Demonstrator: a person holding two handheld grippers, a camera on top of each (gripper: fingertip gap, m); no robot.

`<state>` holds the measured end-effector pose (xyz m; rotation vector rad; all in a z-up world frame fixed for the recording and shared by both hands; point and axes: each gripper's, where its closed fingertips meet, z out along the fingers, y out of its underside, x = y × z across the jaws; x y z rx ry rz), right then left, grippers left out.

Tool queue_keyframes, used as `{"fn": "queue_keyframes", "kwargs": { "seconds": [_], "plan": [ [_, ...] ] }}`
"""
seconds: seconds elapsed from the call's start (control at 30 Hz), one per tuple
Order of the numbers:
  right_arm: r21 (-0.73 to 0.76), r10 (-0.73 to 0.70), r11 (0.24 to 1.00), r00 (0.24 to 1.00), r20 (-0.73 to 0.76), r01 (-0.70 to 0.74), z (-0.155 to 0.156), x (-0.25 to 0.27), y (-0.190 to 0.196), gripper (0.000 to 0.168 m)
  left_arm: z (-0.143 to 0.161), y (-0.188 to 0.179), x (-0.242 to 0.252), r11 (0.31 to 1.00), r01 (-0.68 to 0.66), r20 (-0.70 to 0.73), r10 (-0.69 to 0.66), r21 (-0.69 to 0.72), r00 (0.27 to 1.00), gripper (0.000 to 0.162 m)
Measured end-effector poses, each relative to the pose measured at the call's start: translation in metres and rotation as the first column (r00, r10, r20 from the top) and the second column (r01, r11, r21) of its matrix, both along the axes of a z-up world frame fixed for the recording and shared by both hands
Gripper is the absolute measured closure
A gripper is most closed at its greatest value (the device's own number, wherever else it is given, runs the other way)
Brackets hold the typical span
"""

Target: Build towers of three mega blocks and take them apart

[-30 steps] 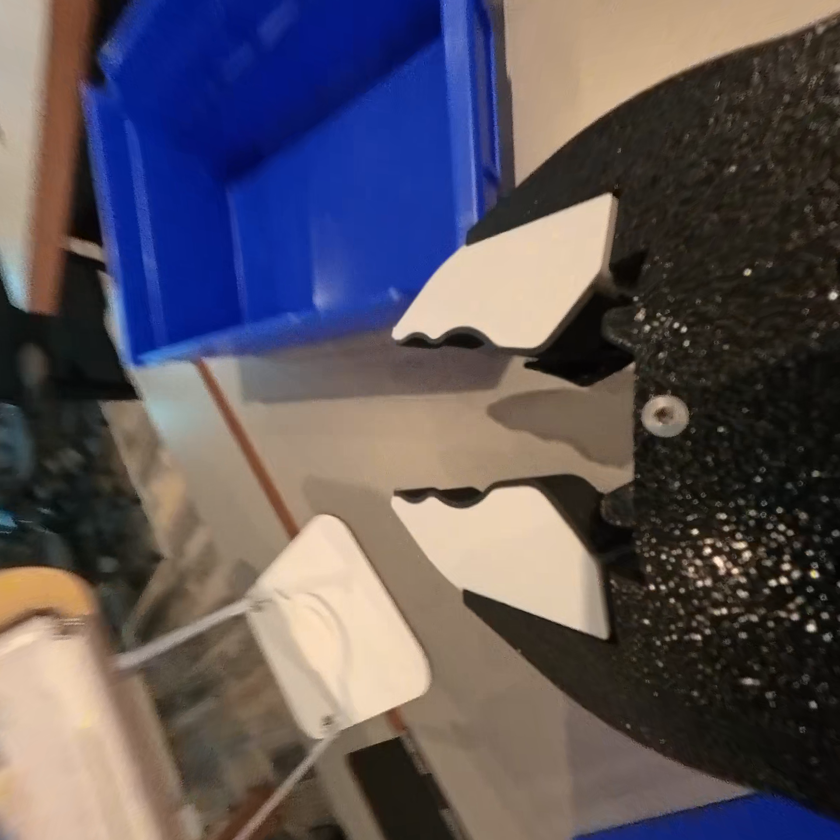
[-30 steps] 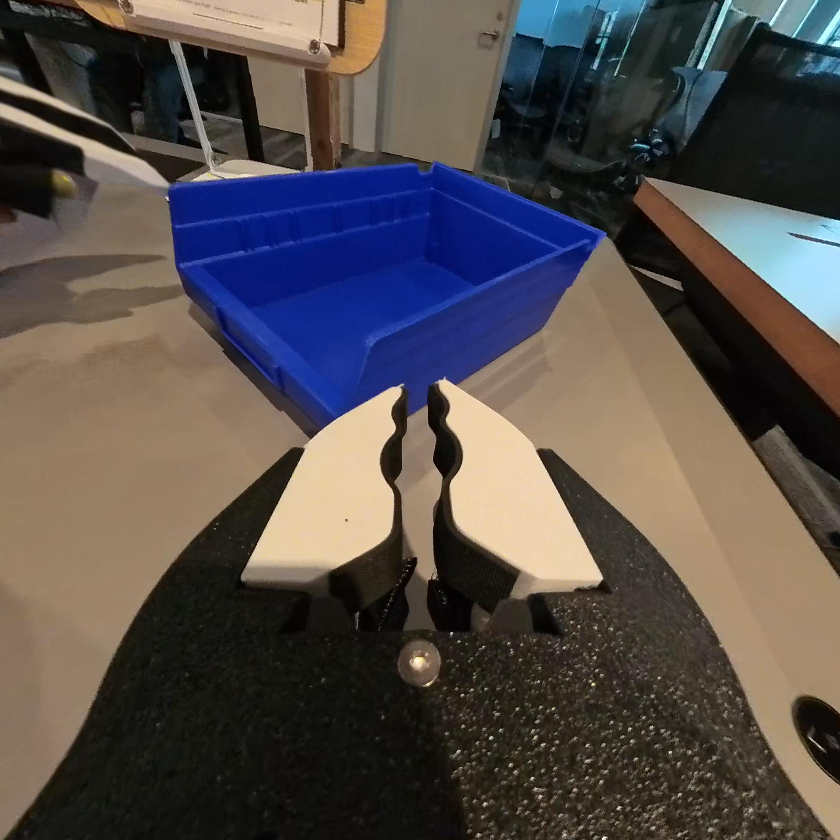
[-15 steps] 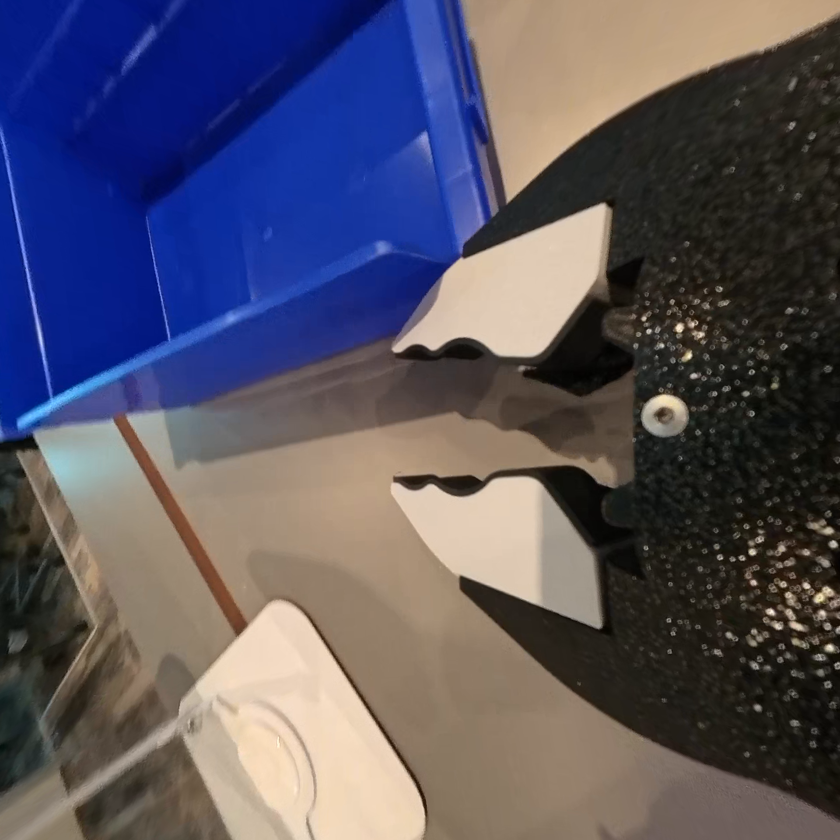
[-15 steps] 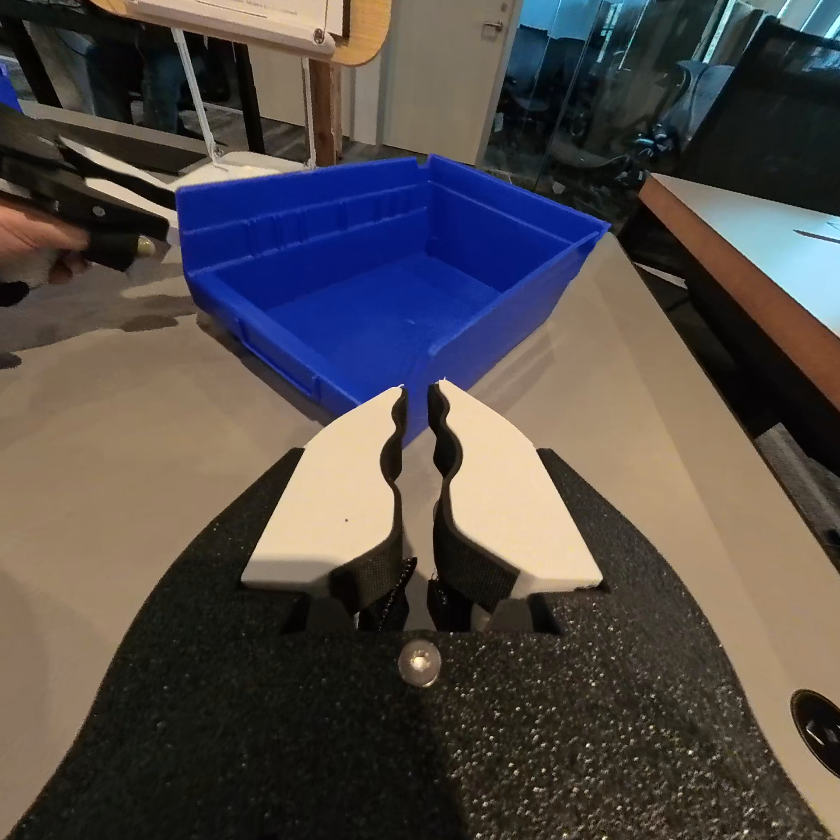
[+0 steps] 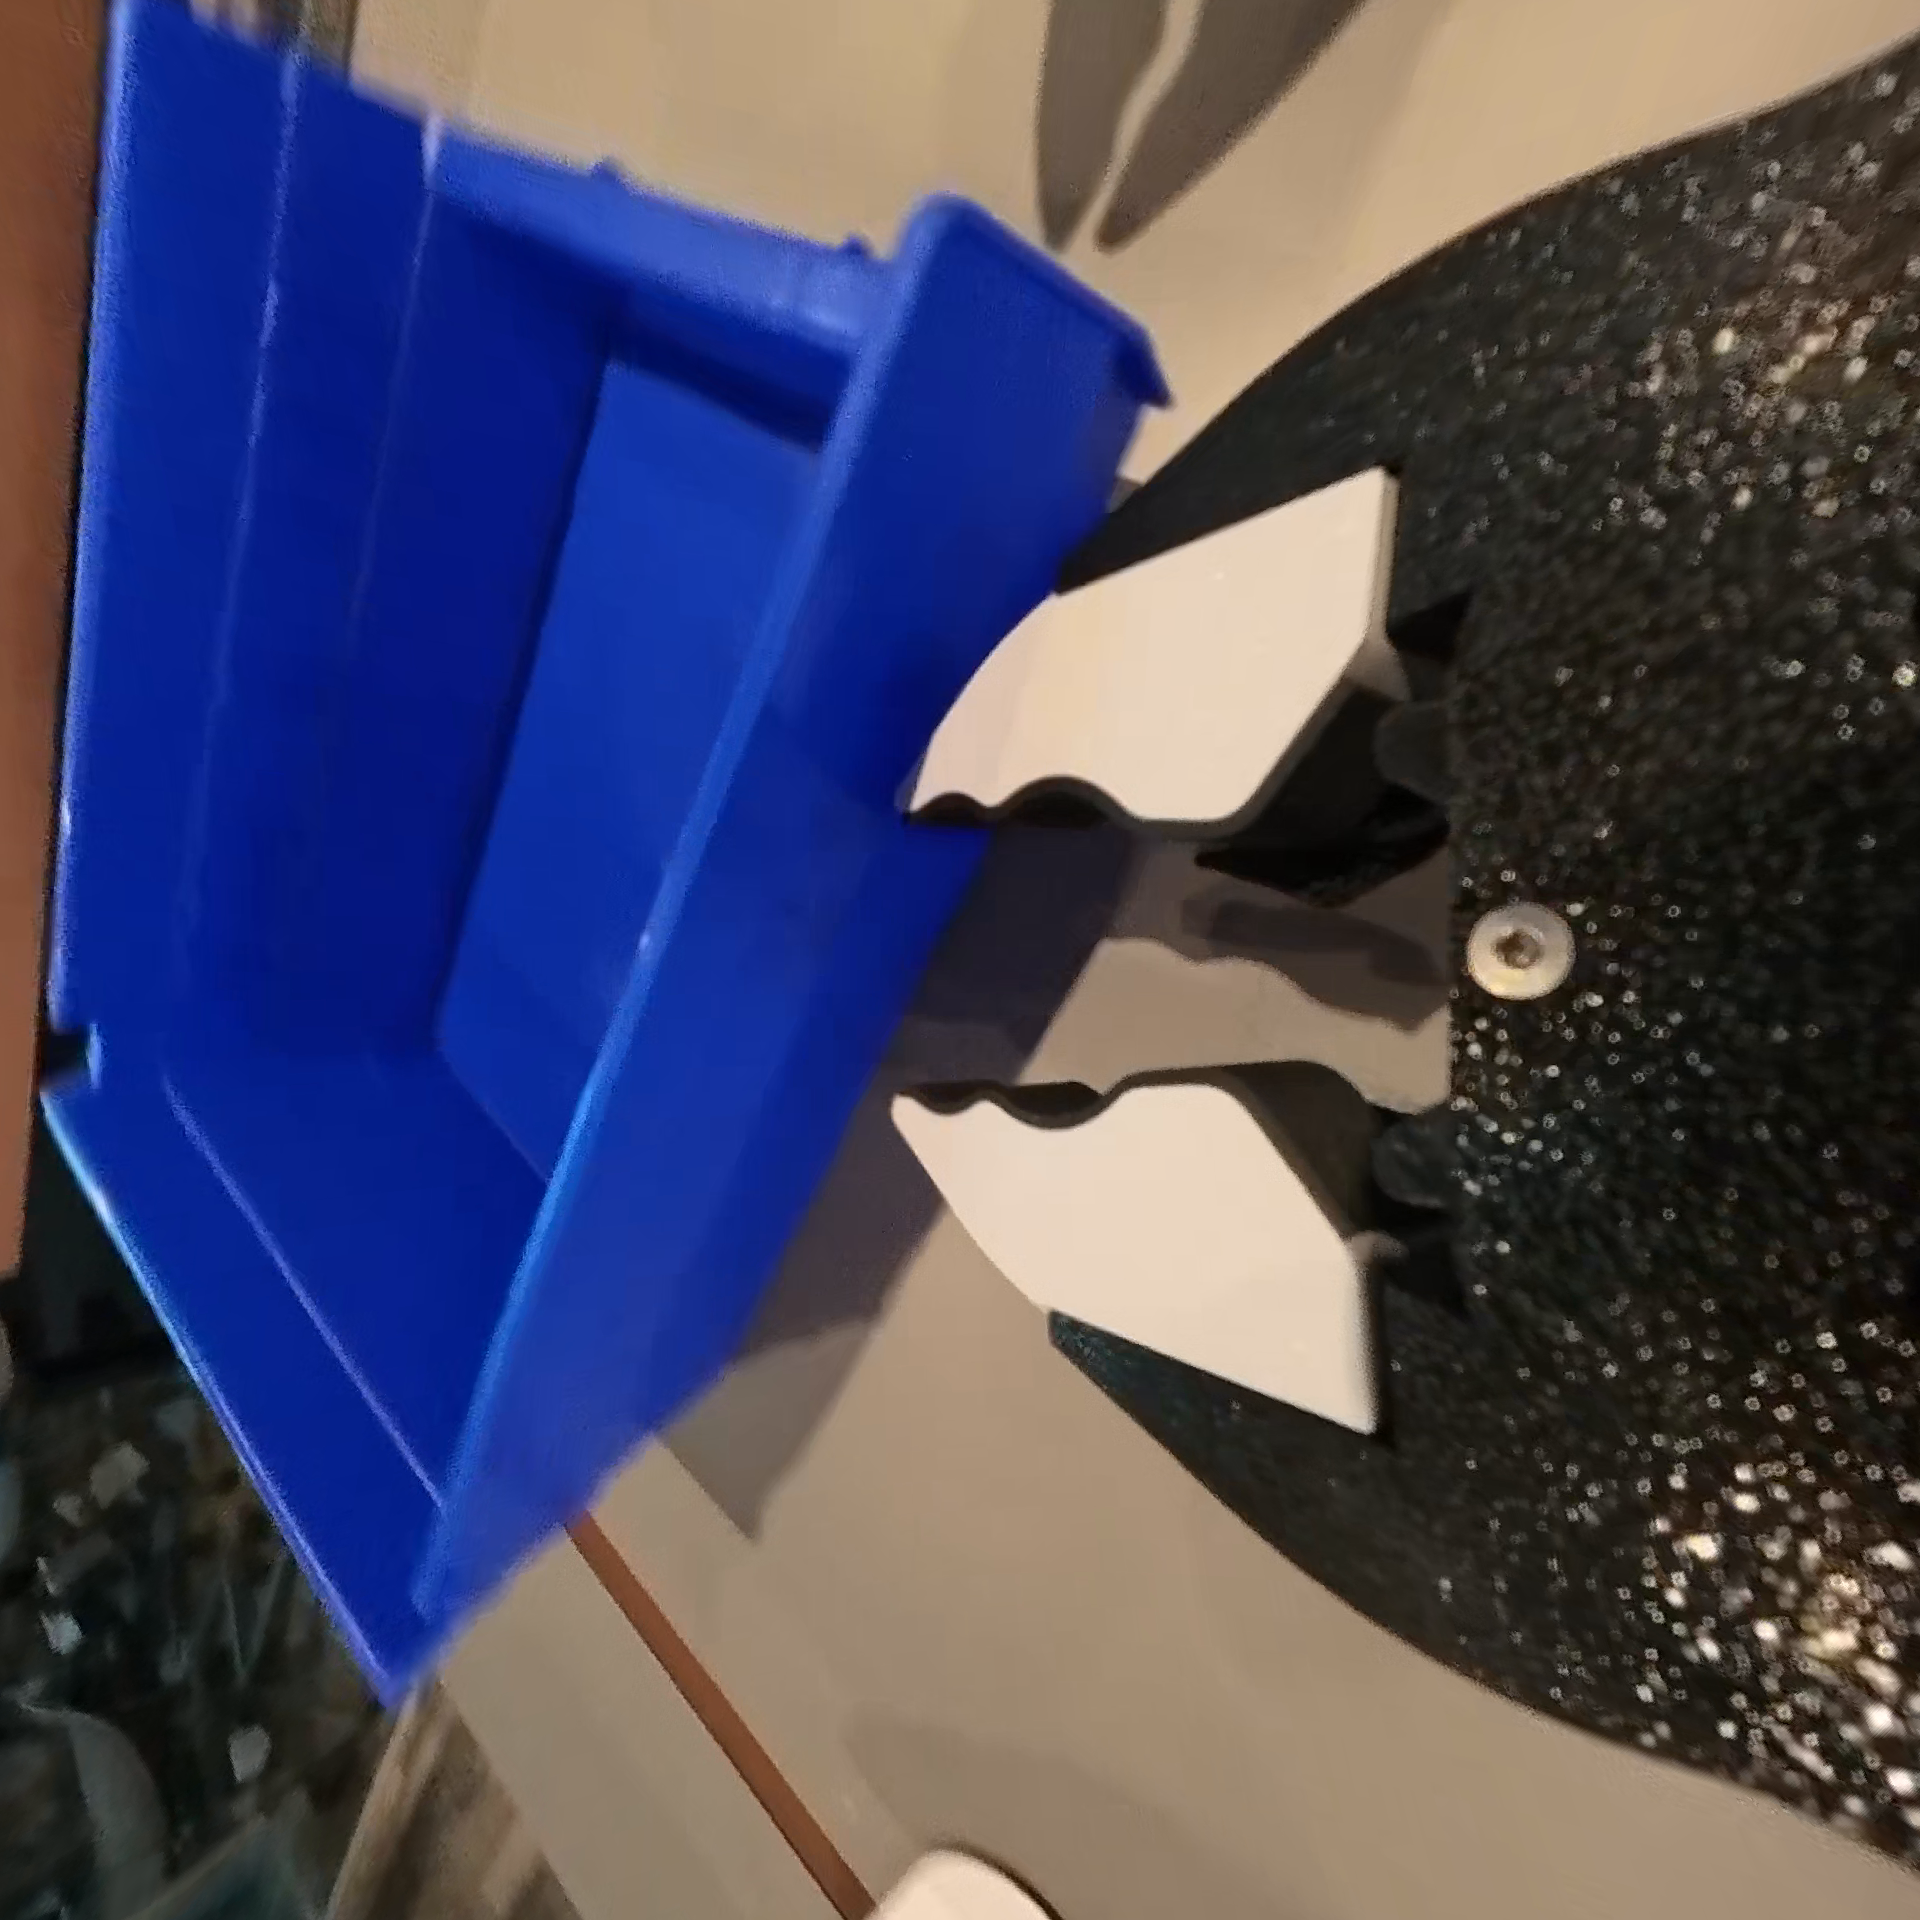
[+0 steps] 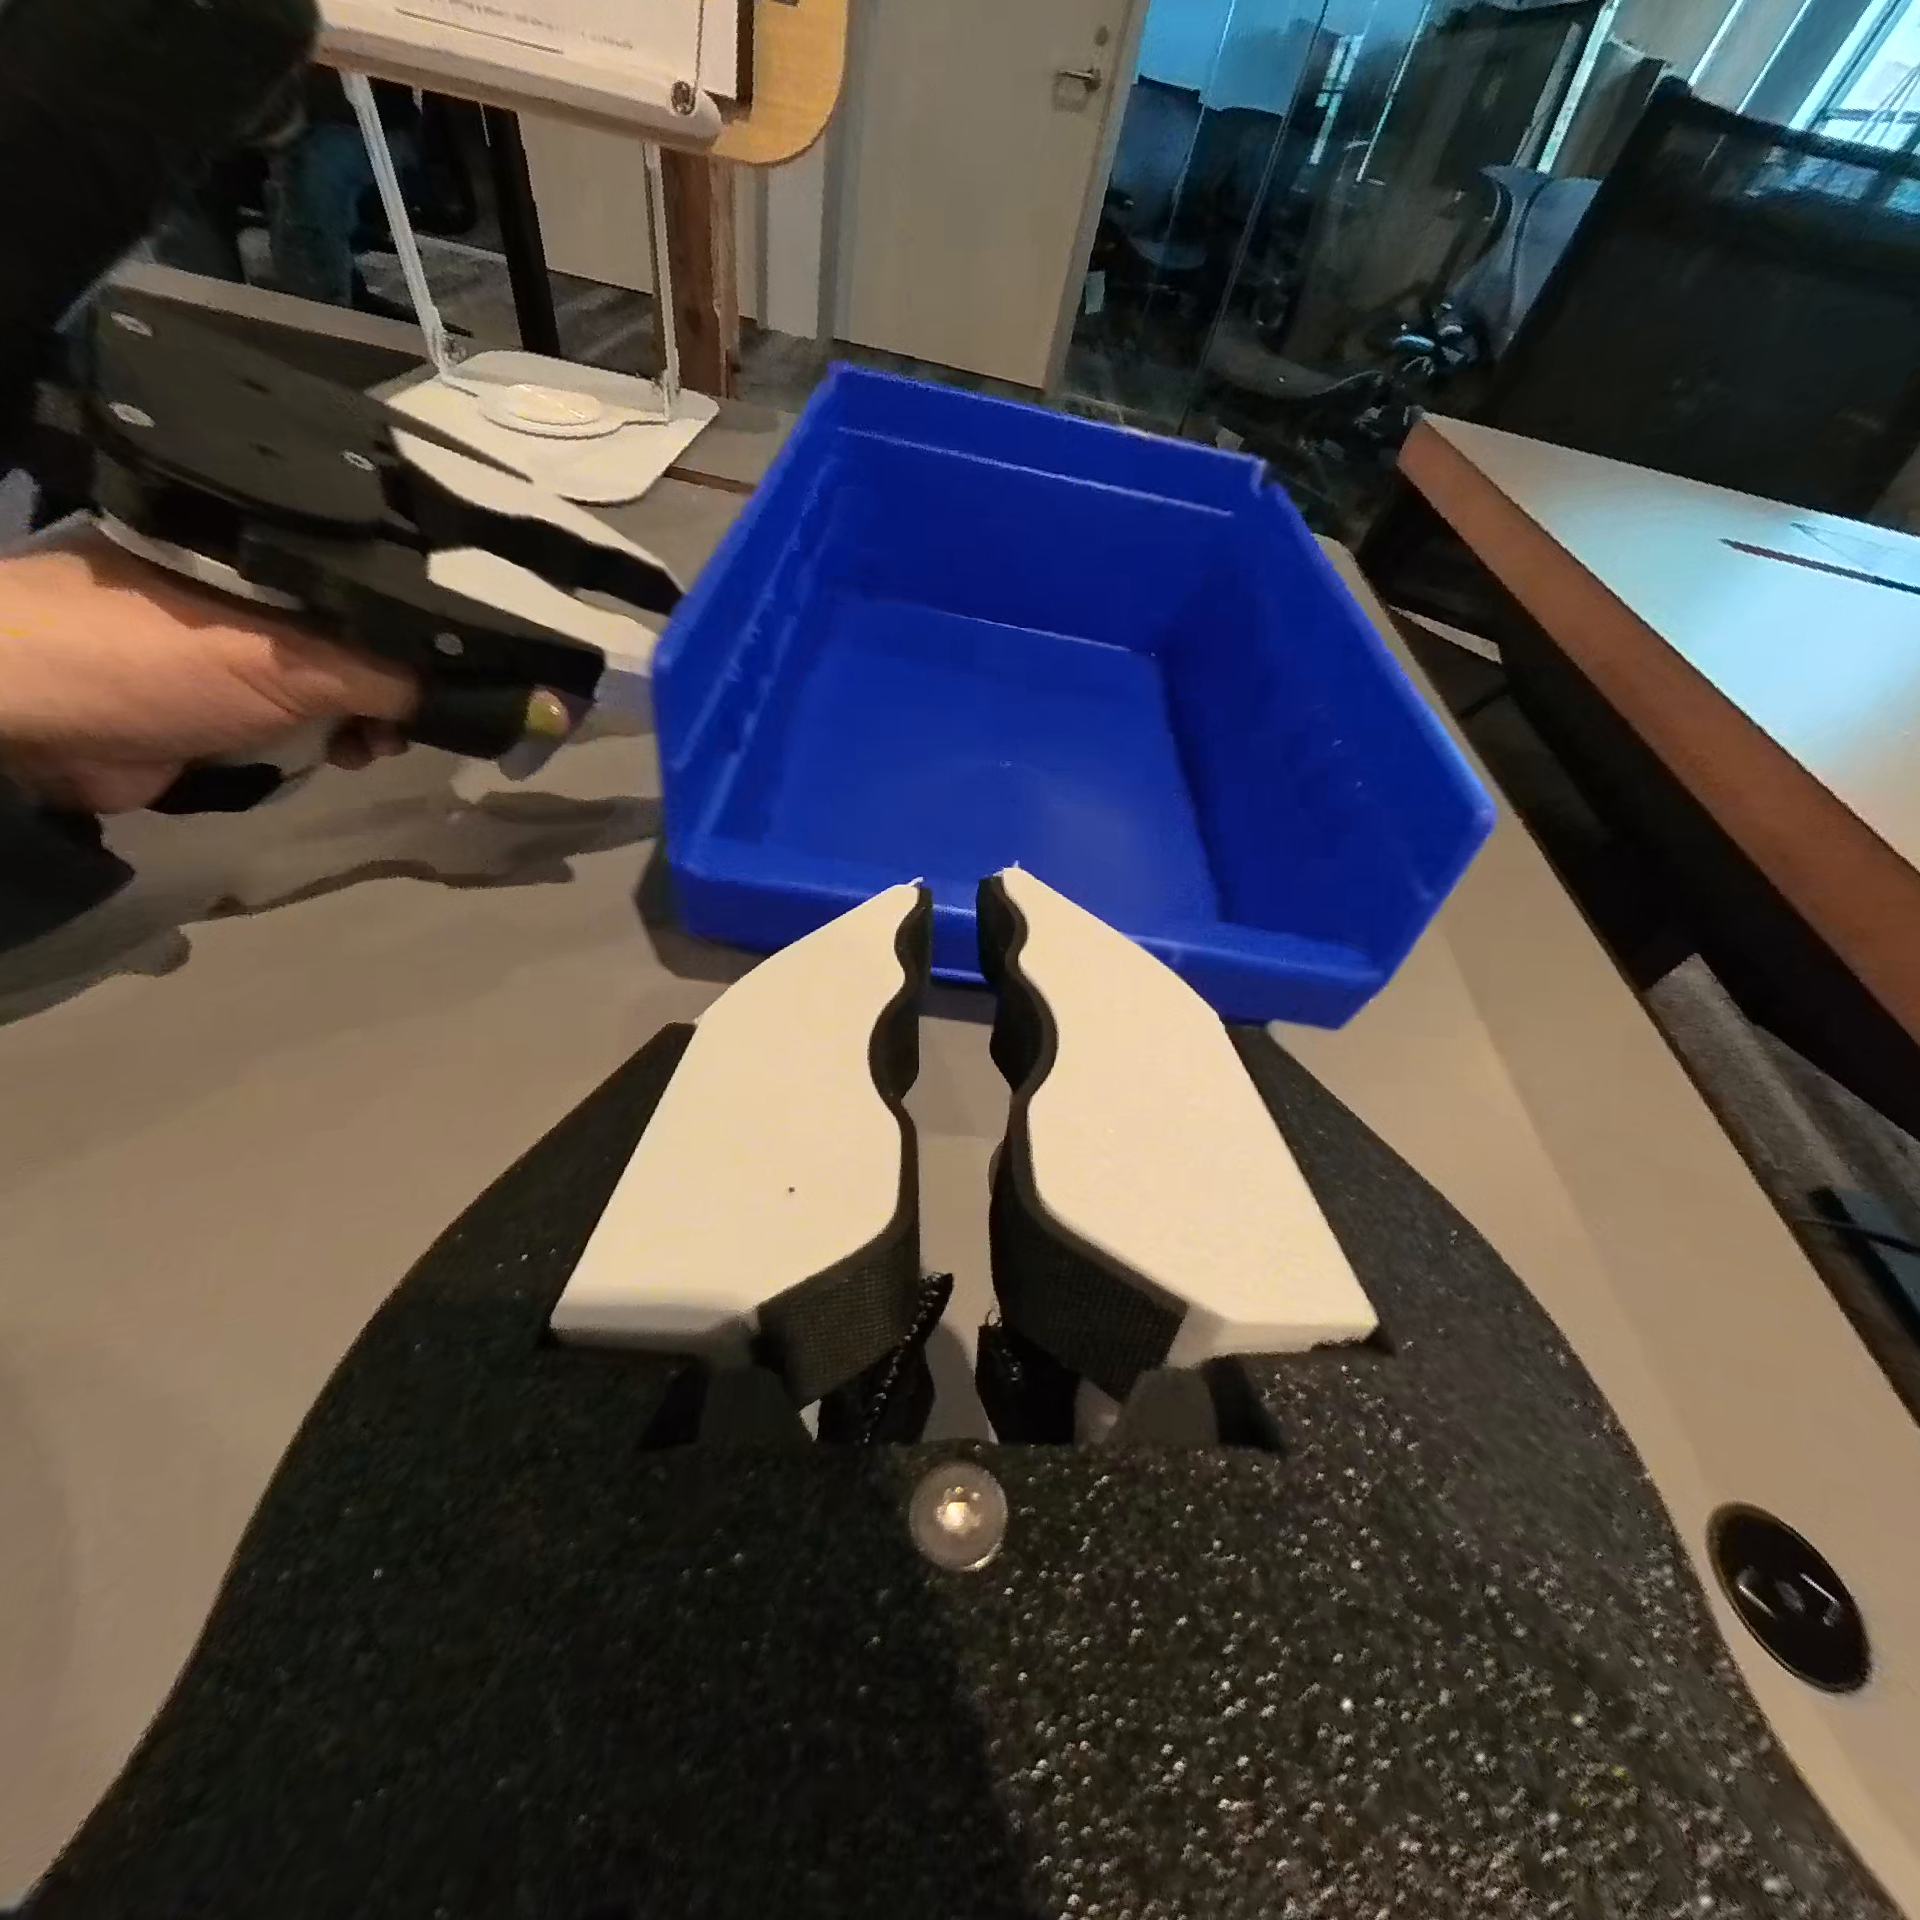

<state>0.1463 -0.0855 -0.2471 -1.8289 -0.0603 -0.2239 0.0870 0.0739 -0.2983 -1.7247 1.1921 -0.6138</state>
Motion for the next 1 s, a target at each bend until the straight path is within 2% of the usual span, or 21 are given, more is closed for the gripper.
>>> {"fn": "queue_keyframes", "kwargs": {
  "seconds": [0.17, 0.23, 0.3, 0.4, 0.5, 0.63, 0.77, 0.9, 0.93, 1.0],
  "plan": [
    [0.001, -0.009, 1.0, 1.0, 0.011, 0.009, 0.003, 0.002, -0.006, 0.16, 0.006, -0.006, 0.01, 0.998, 0.024, 0.007, -0.024, 0.058, 1.0, 0.116],
    [0.008, 0.0, 1.0, 1.0, 0.011, -0.001, 0.005, 0.001, -0.007, 0.16, 0.014, -0.002, 0.003, 0.995, 0.003, 0.044, -0.008, 0.102, 0.999, 0.126],
    [0.03, 0.022, 0.999, 1.0, 0.006, -0.023, 0.008, -0.004, -0.007, 0.16, 0.024, 0.004, -0.009, 0.991, -0.022, 0.09, 0.011, 0.129, 0.996, 0.144],
    [0.04, 0.154, 0.988, 0.985, -0.076, -0.151, 0.009, -0.026, -0.001, 0.161, 0.042, 0.011, -0.035, 0.992, -0.056, 0.174, 0.036, 0.114, 0.984, 0.162],
    [0.034, 0.228, 0.974, 0.963, -0.145, -0.225, 0.006, -0.046, 0.011, 0.16, 0.048, 0.015, -0.064, 0.997, -0.037, 0.19, 0.024, 0.067, 0.981, 0.162],
    [0.032, 0.3, 0.954, 0.949, -0.103, -0.298, 0.005, -0.079, 0.032, 0.161, 0.049, 0.029, -0.108, 0.993, -0.095, 0.189, 0.081, 0.066, 0.979, 0.162],
    [0.023, 0.416, 0.909, 0.902, -0.114, -0.416, -0.001, -0.129, 0.057, 0.16, 0.042, 0.031, -0.146, 0.992, -0.126, 0.204, 0.119, 0.023, 0.972, 0.162],
    [0.041, 0.45, 0.893, 0.889, -0.085, -0.448, -0.005, -0.161, 0.08, 0.159, 0.036, 0.031, -0.179, 0.983, -0.181, 0.182, 0.174, 0.019, 0.968, 0.162],
    [0.046, 0.441, 0.897, 0.894, -0.078, -0.439, -0.005, -0.166, 0.086, 0.158, 0.037, 0.031, -0.187, 0.979, -0.199, 0.178, 0.19, 0.035, 0.966, 0.159],
    [0.063, 0.418, 0.908, 0.907, -0.048, -0.415, -0.004, -0.174, 0.097, 0.157, 0.04, 0.03, -0.203, 0.969, -0.24, 0.171, 0.226, 0.066, 0.959, 0.139]
  ]
}}
